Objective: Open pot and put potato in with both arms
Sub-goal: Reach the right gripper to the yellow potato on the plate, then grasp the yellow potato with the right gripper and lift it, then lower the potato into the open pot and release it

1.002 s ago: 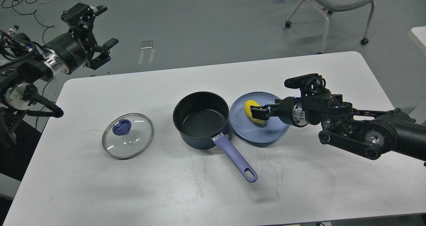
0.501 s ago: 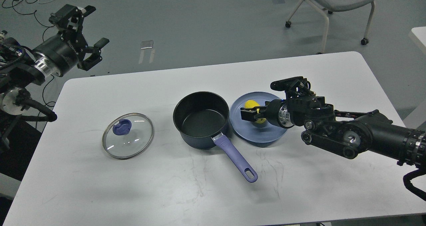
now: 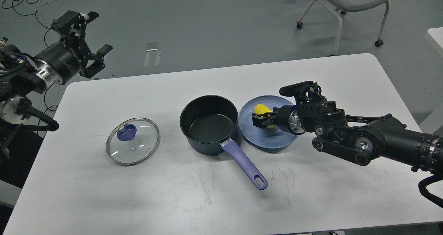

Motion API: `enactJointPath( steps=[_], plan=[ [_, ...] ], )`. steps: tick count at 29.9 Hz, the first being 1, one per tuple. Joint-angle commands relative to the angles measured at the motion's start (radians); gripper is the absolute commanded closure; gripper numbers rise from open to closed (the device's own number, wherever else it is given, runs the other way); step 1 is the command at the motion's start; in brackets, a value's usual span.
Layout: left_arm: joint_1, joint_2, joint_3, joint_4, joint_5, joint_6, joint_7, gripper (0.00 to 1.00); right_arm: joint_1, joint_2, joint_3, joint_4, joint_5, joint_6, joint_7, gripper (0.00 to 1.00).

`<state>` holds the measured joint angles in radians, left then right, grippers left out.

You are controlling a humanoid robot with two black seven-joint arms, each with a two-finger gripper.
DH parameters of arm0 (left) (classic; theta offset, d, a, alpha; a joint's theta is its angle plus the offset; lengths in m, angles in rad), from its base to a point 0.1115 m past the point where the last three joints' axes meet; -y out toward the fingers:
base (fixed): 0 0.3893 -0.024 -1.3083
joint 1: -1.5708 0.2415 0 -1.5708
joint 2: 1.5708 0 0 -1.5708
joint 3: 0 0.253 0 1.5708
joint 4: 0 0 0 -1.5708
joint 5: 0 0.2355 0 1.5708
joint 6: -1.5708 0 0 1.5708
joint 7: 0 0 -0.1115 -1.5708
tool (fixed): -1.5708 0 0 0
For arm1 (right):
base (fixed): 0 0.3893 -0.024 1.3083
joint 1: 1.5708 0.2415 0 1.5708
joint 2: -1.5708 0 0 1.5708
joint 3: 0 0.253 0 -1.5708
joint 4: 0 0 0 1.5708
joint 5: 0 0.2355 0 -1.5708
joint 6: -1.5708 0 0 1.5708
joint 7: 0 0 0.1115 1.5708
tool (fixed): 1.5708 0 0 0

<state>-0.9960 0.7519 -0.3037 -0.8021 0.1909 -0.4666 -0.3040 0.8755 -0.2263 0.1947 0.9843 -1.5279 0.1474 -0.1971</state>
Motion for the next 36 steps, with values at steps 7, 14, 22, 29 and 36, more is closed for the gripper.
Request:
enactJointPath(
  steps=[7,14,22,29,36],
  plan=[
    [0.011,-0.002,0.001,0.018,0.007,0.000,0.002,0.02,0.000,-0.005,0.003,0.016,0.002,0.037,0.005,0.48],
    [0.013,-0.003,0.001,0.018,0.007,0.000,0.002,0.02,0.075,-0.053,0.018,0.092,0.005,0.038,0.002,0.50],
    [0.010,-0.005,0.003,0.018,0.008,-0.001,0.002,0.02,0.273,-0.062,0.023,0.129,0.023,0.061,0.008,0.50],
    [0.010,0.001,0.003,0.018,0.008,-0.003,0.002,0.02,0.264,0.090,0.005,0.114,0.020,0.075,0.012,0.50],
    [0.011,0.012,0.003,0.018,0.007,-0.003,0.000,0.02,0.241,0.180,-0.064,0.079,0.021,0.080,0.012,0.50]
  ],
)
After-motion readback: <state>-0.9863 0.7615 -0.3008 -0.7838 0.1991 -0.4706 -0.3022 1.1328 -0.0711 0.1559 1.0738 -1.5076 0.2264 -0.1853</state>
